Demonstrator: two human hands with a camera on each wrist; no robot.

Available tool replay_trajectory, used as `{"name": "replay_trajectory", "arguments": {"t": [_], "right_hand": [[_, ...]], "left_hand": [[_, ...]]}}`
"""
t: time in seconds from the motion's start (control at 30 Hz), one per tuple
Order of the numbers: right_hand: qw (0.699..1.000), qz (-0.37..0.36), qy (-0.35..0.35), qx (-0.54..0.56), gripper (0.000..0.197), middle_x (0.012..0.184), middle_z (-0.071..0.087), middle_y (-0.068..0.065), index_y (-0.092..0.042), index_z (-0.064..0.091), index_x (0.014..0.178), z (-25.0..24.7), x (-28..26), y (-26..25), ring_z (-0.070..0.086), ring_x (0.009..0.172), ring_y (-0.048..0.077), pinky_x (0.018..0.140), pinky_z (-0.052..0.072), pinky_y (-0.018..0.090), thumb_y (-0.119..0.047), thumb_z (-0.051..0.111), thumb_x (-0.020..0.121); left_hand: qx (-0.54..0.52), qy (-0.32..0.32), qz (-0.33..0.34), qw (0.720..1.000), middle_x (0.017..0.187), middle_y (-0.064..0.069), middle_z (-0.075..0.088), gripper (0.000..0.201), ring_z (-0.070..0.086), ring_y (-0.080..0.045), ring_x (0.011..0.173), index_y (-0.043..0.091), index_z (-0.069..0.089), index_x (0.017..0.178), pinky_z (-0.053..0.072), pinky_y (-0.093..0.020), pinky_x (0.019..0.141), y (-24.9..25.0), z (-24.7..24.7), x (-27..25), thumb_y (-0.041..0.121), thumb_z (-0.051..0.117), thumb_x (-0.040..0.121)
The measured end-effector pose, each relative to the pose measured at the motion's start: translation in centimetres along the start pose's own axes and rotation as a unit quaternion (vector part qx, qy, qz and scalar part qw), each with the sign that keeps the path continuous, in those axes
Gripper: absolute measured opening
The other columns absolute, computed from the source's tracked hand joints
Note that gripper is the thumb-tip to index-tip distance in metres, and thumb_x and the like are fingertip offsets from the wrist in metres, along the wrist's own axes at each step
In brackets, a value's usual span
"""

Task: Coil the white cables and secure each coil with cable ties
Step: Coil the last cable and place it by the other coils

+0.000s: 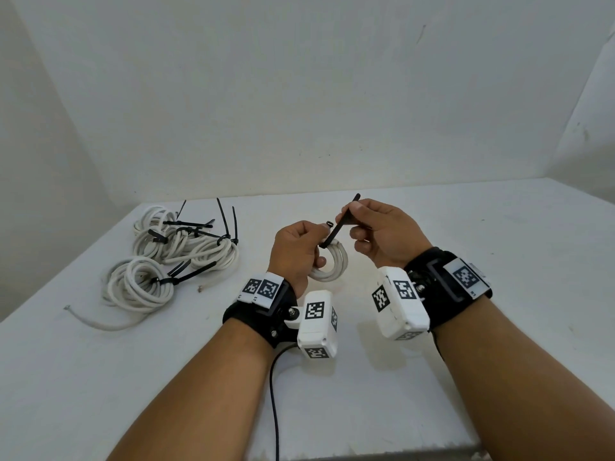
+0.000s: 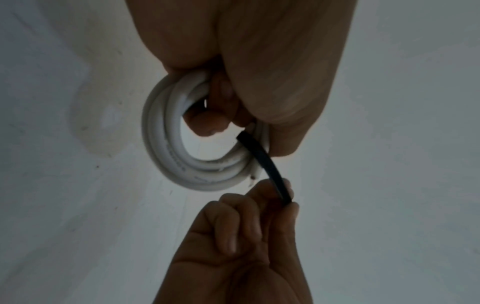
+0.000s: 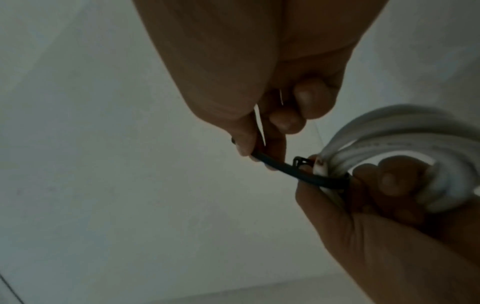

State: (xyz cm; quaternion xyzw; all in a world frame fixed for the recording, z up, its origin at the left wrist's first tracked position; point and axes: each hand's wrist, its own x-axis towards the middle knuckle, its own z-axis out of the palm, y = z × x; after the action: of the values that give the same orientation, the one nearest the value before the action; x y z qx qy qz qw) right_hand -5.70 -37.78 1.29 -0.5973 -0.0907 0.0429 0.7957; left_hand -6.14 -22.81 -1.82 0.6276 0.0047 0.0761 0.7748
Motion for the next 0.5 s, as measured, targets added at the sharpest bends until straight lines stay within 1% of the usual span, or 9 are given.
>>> {"name": "replay_trajectory", "arguments": {"t": [0.07, 0.1, 0.17, 0.23, 0.4, 0.5], "right_hand": [[0.999, 0.016, 0.001, 0.031, 0.002, 0.078, 0.068, 0.011, -0.008, 0.060, 0.095, 0.08, 0.12, 0.14, 0.036, 0.048, 0.010, 0.043, 0.031, 0.017, -0.007, 0.059, 0.096], [1.000, 0.013, 0.011, 0.020, 0.004, 0.075, 0.068, 0.012, -0.008, 0.059, 0.096, 0.06, 0.14, 0.34, 0.035, 0.047, 0.010, 0.043, 0.030, 0.018, -0.006, 0.062, 0.094], [0.999, -0.005, 0.026, -0.043, 0.005, 0.072, 0.068, 0.013, -0.006, 0.063, 0.091, 0.18, -0.04, 0.64, 0.033, 0.046, 0.011, 0.044, 0.029, 0.019, -0.005, 0.068, 0.090], [0.995, -0.015, 0.021, -0.093, 0.004, 0.071, 0.068, 0.012, -0.003, 0.068, 0.085, 0.36, -0.30, 0.75, 0.033, 0.046, 0.011, 0.044, 0.027, 0.020, -0.006, 0.069, 0.088], [0.989, -0.034, 0.016, -0.143, 0.012, 0.072, 0.068, 0.016, 0.007, 0.069, 0.082, 0.39, -0.37, 0.71, 0.035, 0.043, 0.009, 0.043, 0.030, 0.019, -0.005, 0.069, 0.086], [0.986, -0.038, 0.027, -0.159, 0.013, 0.070, 0.069, 0.013, 0.007, 0.069, 0.080, 0.18, -0.24, 0.80, 0.035, 0.044, 0.009, 0.044, 0.030, 0.020, -0.005, 0.069, 0.085]], "left_hand": [[-0.003, 0.029, 0.005, 1.000, 0.061, 0.001, 0.066, 0.021, 0.036, -0.014, 0.045, 0.008, 0.059, 0.068, 0.038, -0.022, 0.042, 0.15, -0.17, 0.16, 0.009, 0.063, 0.089], [-0.004, 0.039, 0.009, 0.999, 0.062, 0.002, 0.067, 0.021, 0.037, -0.013, 0.045, 0.008, 0.059, 0.068, 0.039, -0.022, 0.042, 0.23, -0.22, 0.16, 0.009, 0.063, 0.088], [0.000, 0.050, 0.015, 0.999, 0.062, 0.001, 0.068, 0.021, 0.039, -0.012, 0.043, 0.010, 0.058, 0.068, 0.038, -0.022, 0.042, 0.32, -0.32, 0.11, 0.009, 0.064, 0.088], [0.015, 0.055, 0.020, 0.998, 0.060, 0.001, 0.065, 0.023, 0.040, -0.012, 0.044, 0.011, 0.057, 0.066, 0.038, -0.022, 0.043, 0.29, -0.37, 0.10, 0.011, 0.065, 0.088], [0.050, 0.052, 0.032, 0.997, 0.061, -0.001, 0.062, 0.022, 0.041, -0.014, 0.042, 0.011, 0.059, 0.067, 0.038, -0.024, 0.046, 0.02, -0.40, 0.08, 0.014, 0.066, 0.088], [0.062, 0.052, 0.035, 0.996, 0.064, -0.005, 0.064, 0.022, 0.042, -0.013, 0.043, 0.012, 0.059, 0.067, 0.039, -0.024, 0.046, -0.02, -0.30, 0.01, 0.014, 0.066, 0.088]]}}
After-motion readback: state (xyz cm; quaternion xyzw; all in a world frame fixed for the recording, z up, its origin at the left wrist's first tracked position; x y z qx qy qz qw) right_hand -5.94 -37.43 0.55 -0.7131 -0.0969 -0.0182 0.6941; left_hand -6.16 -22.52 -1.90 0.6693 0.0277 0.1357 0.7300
